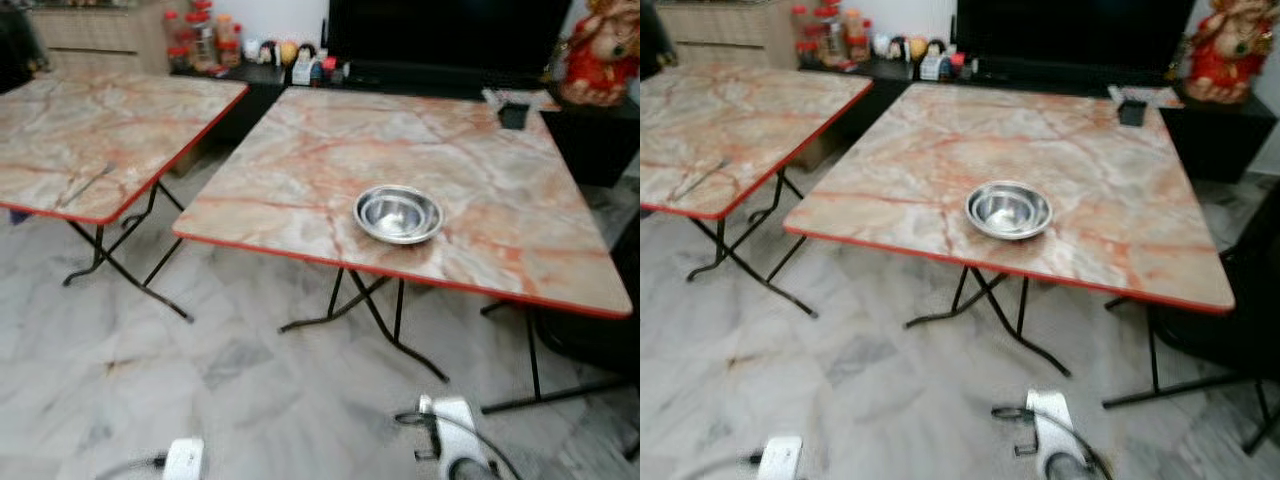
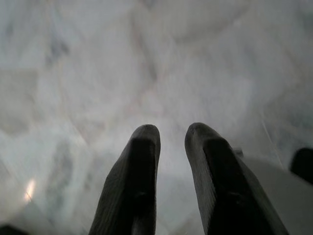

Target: Setting the table

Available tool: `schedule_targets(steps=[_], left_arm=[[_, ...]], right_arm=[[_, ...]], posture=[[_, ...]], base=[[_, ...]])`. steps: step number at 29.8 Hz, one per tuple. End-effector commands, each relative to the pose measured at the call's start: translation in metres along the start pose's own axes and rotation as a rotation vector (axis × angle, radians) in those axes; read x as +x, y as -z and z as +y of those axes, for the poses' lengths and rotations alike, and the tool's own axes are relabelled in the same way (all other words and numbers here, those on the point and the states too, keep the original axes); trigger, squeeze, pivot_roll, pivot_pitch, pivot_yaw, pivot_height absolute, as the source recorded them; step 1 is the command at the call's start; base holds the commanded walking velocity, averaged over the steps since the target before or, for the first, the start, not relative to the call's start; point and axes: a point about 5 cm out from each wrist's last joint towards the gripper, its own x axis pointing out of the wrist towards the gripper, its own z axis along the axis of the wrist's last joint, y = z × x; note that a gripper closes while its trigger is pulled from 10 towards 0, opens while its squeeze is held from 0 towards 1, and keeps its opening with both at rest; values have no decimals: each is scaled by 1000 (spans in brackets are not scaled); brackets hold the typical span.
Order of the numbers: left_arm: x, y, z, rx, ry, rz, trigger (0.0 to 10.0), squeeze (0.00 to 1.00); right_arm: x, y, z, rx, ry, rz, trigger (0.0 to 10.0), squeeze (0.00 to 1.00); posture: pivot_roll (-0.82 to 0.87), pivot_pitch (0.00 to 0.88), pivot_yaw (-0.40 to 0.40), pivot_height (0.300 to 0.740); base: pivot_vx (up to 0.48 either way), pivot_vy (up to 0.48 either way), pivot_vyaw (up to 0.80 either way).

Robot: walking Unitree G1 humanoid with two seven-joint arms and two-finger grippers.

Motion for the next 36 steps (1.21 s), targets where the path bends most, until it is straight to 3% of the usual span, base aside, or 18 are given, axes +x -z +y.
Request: schedule_targets(steps=[1,10,20,23,27,29,31,34,36], left_arm=[[0,-4,-11,-4,31,-10,10000,0],[1,-5,-10,-12,30,-13,10000,0],[0,-2,-10,-16,35,-8,10000,0],[1,-3,-8,2,39,-7,10000,0],[1,-4,-8,5,41,-8,10000,0],[1,-6,-7,11,44,-12,10000,0],[1,-7,-7,13,45,-14,10000,0],[2,-9,-7,22,47,-16,10000,0],[2,-9,-7,25,49,-17,10000,0]], right_arm=[[-2,6,-13,-5,43,20,10000,0],[-2,7,-12,8,49,20,10000,0],[-3,9,-12,30,74,17,10000,0],[-10,30,-25,65,175,75,10000,0],[-13,37,-30,69,216,94,10000,0],[-20,49,-40,85,303,108,10000,0],[-21,51,-43,91,325,99,10000,0],[-25,46,-50,107,378,-10,10000,0],[-27,41,-52,66,389,-73,10000,0]], posture=[[-40,0,0,732],[-32,0,2,732],[-36,0,13,732],[-62,0,36,732],[-67,0,39,732],[-78,0,45,732],[-83,0,48,732],[-93,0,51,732],[-97,0,54,732]], base=[[405,0,0],[385,0,0],[0,0,0],[0,0,0],[0,0,0],[0,0,0],[0,0,0],[0,0,0],[0,0,0]])
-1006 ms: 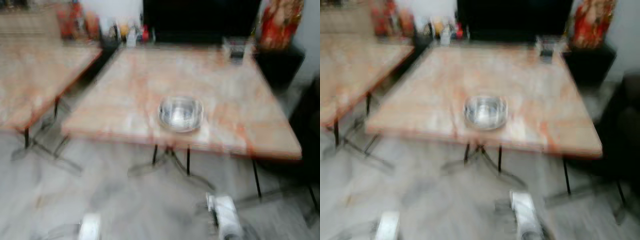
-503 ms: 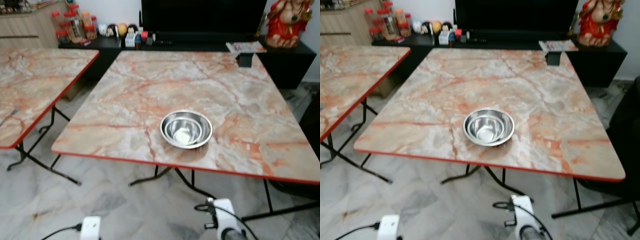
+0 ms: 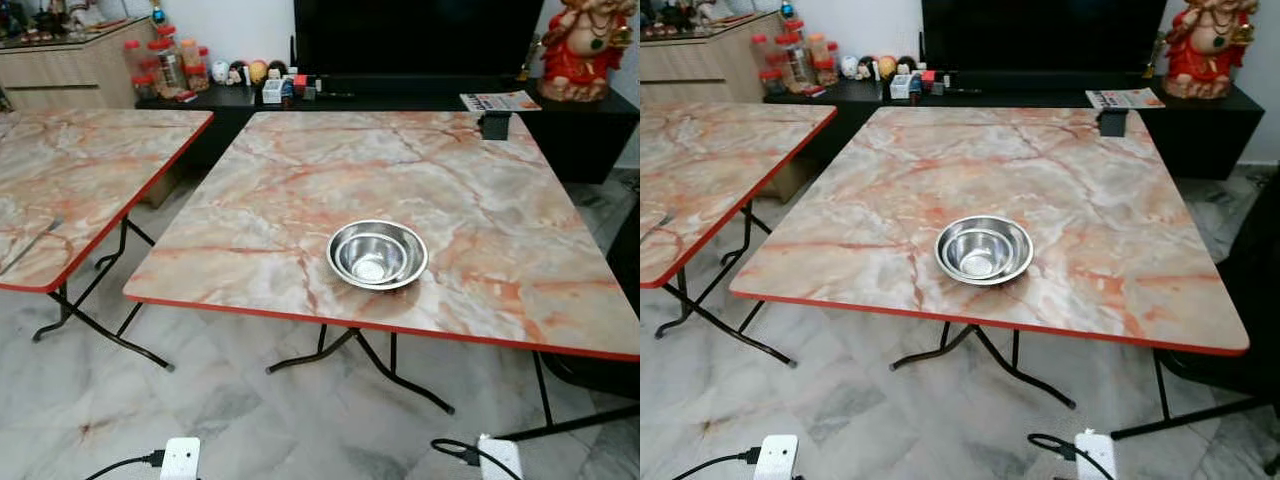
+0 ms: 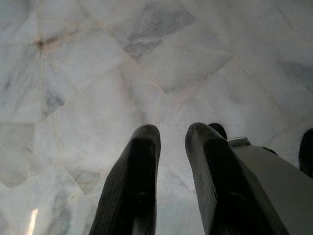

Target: Setting the table

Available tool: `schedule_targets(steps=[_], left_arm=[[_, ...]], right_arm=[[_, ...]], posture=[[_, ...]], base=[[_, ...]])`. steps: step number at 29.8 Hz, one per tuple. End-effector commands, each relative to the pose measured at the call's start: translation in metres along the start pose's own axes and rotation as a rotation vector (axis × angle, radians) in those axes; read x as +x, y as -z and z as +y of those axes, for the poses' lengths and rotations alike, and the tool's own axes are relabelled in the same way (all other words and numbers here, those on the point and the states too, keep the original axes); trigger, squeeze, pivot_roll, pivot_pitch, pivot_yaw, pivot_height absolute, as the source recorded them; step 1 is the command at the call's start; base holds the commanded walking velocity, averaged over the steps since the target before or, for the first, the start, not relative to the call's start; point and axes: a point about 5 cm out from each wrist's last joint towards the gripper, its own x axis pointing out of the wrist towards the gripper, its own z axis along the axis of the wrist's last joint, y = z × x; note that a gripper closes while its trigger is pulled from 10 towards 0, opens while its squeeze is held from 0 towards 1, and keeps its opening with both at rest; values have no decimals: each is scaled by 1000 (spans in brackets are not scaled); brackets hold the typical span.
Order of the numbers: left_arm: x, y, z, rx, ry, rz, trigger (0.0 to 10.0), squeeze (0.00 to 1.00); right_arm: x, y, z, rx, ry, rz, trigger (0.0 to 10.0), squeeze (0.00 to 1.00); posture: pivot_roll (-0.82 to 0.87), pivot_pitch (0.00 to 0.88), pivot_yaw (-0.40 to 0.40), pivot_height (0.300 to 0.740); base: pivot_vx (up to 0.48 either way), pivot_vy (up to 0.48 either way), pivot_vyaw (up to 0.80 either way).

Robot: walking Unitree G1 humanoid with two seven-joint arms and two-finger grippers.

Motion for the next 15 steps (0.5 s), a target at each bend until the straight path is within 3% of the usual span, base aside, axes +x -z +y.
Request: schedule_targets(steps=[1,7,15], left_arm=[[1,-2,1,14,8,5,10000,0],[1,-2,0,25,16,7,10000,0],[1,-4,-4,36,31,6,10000,0]], right_arm=[[1,-15,1,-13,7,-102,10000,0],[-12,-25,-11,-49,75,-303,10000,0],[-30,-29,-23,-58,149,-416,10000,0]], posture=[[-101,0,53,732],[-122,0,56,732],[-155,0,59,732]], base=[[0,0,0],[0,0,0],[0,0,0]])
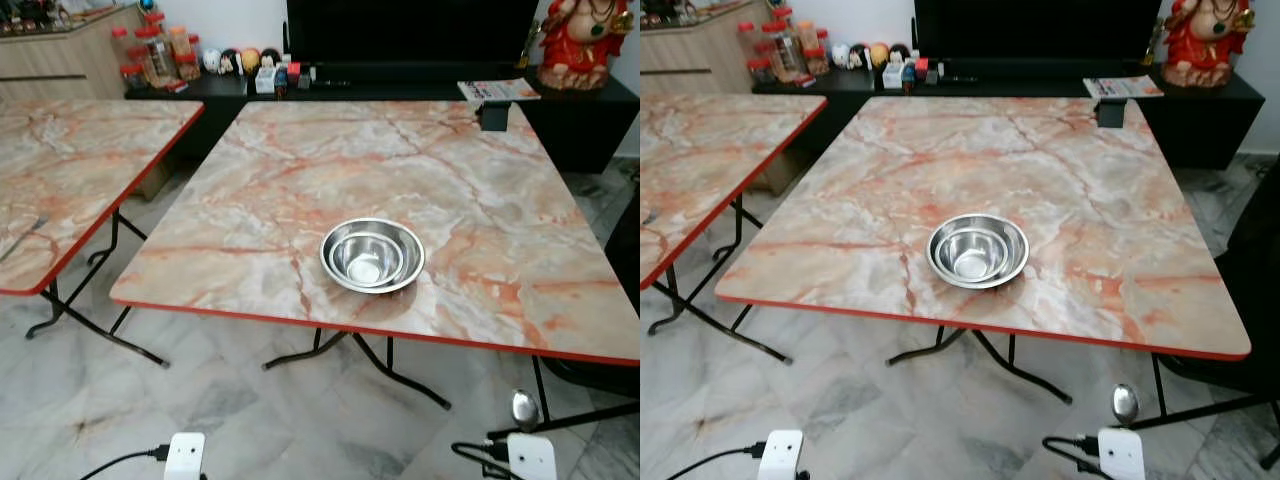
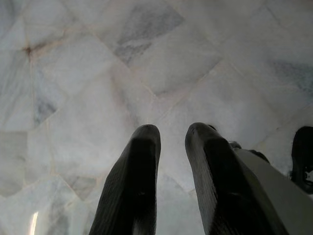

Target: Setting the table

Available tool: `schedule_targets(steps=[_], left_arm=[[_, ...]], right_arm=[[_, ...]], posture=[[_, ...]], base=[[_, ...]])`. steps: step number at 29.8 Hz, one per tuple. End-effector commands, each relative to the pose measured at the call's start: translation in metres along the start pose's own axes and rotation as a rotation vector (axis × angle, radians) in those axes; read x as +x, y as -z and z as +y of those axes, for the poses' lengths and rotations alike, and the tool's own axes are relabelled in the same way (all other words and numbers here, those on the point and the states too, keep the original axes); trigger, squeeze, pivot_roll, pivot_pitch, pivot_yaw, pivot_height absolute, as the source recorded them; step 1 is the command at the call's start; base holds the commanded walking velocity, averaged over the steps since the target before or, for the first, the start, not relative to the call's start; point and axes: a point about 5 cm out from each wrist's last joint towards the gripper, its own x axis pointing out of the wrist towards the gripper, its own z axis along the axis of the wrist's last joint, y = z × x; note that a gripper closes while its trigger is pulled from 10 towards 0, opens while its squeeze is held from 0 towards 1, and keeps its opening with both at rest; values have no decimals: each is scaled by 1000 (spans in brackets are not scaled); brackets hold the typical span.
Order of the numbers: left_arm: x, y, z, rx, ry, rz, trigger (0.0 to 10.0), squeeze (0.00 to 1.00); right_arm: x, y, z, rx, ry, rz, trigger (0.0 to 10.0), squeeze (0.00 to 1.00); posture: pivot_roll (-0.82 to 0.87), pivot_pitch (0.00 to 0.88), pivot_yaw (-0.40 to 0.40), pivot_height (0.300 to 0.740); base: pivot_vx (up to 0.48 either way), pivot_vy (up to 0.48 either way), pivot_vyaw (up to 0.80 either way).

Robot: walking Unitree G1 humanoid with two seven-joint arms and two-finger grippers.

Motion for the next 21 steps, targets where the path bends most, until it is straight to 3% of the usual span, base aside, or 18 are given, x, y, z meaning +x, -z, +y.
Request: schedule_targets(steps=[1,5,6,7,11,15,18,20,21], left_arm=[[0,3,0,23,7,21,10000,0],[0,3,-3,31,17,21,10000,0],[0,3,-3,34,19,22,10000,0],[0,3,-3,34,19,22,10000,0],[0,4,-1,38,17,25,10000,0],[0,4,0,42,17,26,10000,0],[0,3,0,49,20,24,10000,0],[0,2,-1,51,22,23,10000,0],[0,1,-1,56,26,21,10000,0]], right_arm=[[1,-11,2,1,3,-58,10000,0],[-3,-36,1,-61,-23,-196,10000,0],[-5,-51,1,-185,-54,-301,10000,0],[-5,-51,1,-185,-54,-301,10000,0],[-11,-62,1,-372,-98,-422,10000,0],[-15,-73,-8,-414,-74,-485,10000,0],[-16,-98,-11,-357,-71,-561,10000,0],[-15,-110,-10,-372,-65,-603,10000,0],[-14,-128,-7,-361,-59,-663,10000,0]], posture=[[-155,0,59,732],[-165,0,61,732],[-168,0,61,732],[-168,0,61,732],[-172,0,63,732],[-177,0,67,732],[-187,0,76,732],[-189,0,77,732],[-190,0,78,732]], base=[[0,0,0],[0,0,0],[0,0,0],[0,0,0],[0,0,0],[0,0,0],[0,0,0],[0,0,0],[0,0,0]])
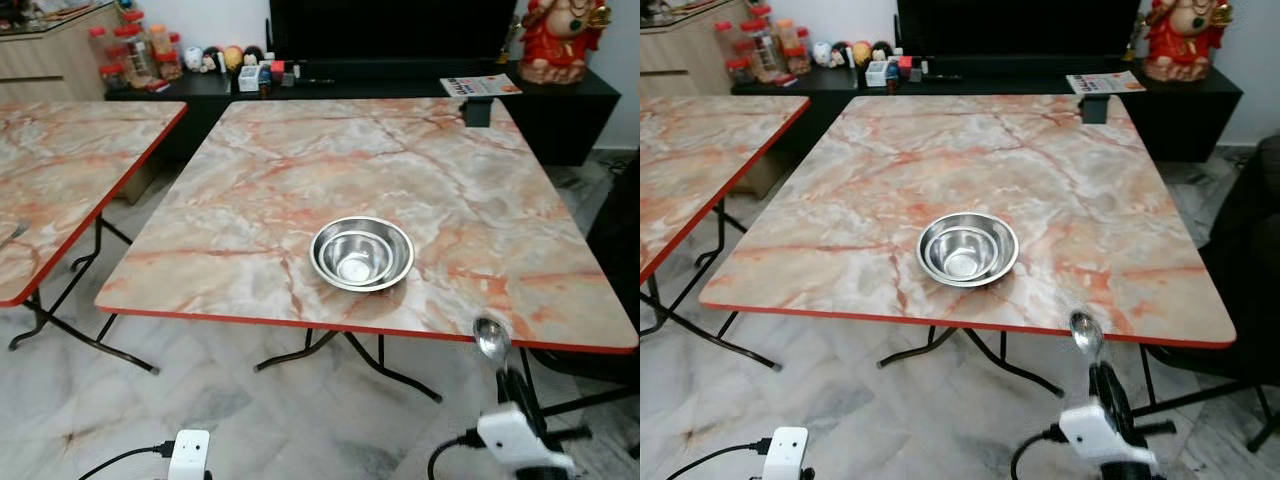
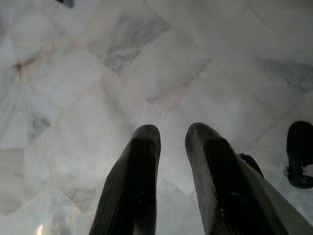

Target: Setting the table

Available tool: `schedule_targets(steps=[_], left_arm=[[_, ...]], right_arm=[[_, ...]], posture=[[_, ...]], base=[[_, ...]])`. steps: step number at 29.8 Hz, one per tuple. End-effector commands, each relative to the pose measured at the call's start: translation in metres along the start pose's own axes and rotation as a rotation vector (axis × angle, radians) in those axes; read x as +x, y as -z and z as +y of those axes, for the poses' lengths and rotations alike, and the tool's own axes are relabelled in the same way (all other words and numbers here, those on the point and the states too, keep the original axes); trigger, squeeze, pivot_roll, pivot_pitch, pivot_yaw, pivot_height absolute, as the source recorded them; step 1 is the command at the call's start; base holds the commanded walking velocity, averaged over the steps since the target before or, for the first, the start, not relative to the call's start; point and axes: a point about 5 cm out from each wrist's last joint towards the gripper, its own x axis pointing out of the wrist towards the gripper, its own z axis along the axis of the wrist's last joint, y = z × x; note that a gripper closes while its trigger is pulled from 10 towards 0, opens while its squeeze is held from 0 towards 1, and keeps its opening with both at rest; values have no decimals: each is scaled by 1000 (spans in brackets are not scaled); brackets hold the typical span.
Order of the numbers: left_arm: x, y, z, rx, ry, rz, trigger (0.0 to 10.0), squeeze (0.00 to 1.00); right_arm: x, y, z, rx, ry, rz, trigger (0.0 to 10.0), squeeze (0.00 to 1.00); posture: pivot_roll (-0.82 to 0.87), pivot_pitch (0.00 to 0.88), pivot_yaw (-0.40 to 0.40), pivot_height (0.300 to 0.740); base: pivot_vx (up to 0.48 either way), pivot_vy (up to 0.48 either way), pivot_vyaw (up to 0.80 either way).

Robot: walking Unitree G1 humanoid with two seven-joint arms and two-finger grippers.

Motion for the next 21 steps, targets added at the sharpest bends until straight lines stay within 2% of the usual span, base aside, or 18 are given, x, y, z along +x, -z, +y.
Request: schedule_targets(steps=[1,6,9,12,15,17,21], left_arm=[[0,2,4,35,4,22,10000,0],[0,0,3,34,2,17,10000,0],[1,-2,2,28,-3,11,10000,0],[1,-2,2,27,-3,11,10000,0],[1,-5,4,7,-19,-2,10000,0],[2,-7,6,-2,-29,-7,10000,0],[2,-8,6,-7,-33,-11,10000,0]], right_arm=[[16,-20,-6,15,32,-72,10000,0],[43,-38,-5,146,64,-61,10000,0],[63,-46,5,295,35,-19,10000,0],[64,-47,5,302,34,-16,10000,0],[104,-58,31,415,-63,62,10000,0],[126,-70,36,490,-75,81,10000,0],[139,-78,34,487,-70,77,10000,0]], posture=[[-190,0,79,732],[-187,0,77,732],[-176,0,76,732],[-176,0,76,732],[-145,0,69,732],[-138,0,68,732],[-136,0,66,732]], base=[[0,0,0],[0,0,0],[0,0,0],[0,0,0],[0,0,0],[0,0,0],[0,0,0]])
